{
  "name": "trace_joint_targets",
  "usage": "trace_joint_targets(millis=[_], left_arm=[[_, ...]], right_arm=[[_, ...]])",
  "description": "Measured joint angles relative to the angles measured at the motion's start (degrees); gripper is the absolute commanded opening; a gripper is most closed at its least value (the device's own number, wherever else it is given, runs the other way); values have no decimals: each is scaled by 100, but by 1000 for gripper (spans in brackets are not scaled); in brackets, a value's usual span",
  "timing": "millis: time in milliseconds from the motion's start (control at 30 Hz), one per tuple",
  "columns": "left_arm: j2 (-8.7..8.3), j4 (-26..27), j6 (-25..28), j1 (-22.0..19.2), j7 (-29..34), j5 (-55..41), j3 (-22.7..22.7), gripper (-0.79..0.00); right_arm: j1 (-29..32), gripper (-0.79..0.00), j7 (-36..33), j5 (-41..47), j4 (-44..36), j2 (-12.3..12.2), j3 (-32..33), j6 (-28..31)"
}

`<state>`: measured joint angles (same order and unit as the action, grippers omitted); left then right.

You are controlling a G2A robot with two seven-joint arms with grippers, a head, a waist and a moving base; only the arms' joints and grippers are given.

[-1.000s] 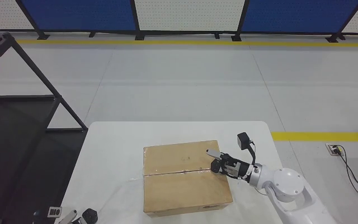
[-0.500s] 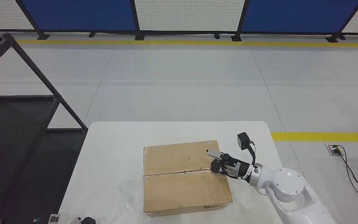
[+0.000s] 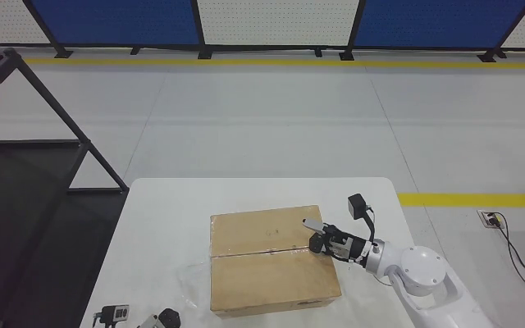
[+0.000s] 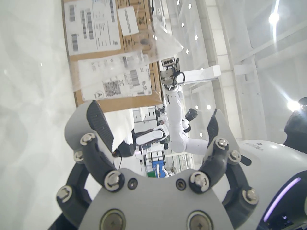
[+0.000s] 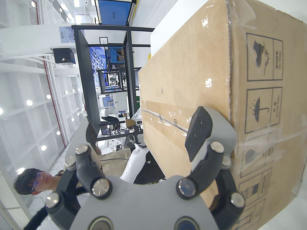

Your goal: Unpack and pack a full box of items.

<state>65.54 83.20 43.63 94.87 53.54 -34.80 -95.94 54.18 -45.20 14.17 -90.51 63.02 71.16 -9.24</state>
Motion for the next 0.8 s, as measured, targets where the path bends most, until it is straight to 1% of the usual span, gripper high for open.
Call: trace_joint_targets(millis=[33,133,200,267,300,333,400,433,500,533,600,633,700,733,800], left_arm=[[25,12,159,13,-312,43,21,0],[72,33,538,81,-942,97,-5,0],[87,17,748,131,-1262,417,-76,0],[97,-16,934,187,-1667,1053,-246,0],[106,-26,999,208,-1909,1419,-357,0],[127,-5,1037,237,-2304,1993,-516,0],[177,138,974,294,-2985,2944,-719,0],[216,298,868,348,-3444,3603,-817,0],[284,598,624,439,-4156,4634,-889,0],[328,794,415,494,-4639,5330,-867,0],[346,889,259,518,-5176,6152,-840,0],[346,876,288,518,-5307,6465,-837,0],[343,861,325,514,-5153,6562,-837,0],[343,859,329,514,-4994,6385,-838,0],[342,859,328,513,-4928,5997,-839,0]], right_arm=[[0,0,0,0,0,0,0,0],[0,0,0,0,0,0,0,0],[0,0,0,0,0,0,0,0],[0,0,0,0,0,0,0,0],[0,0,0,0,0,0,0,0],[0,0,0,0,0,0,0,0],[0,0,0,0,0,0,0,0],[0,0,0,0,0,0,0,0],[0,0,0,0,0,0,0,0],[0,0,0,0,0,0,0,0],[0,0,0,0,0,0,0,0],[0,0,0,0,0,0,0,0],[0,0,0,0,0,0,0,0],[0,0,0,0,0,0,0,0],[0,0,0,0,0,0,0,0]])
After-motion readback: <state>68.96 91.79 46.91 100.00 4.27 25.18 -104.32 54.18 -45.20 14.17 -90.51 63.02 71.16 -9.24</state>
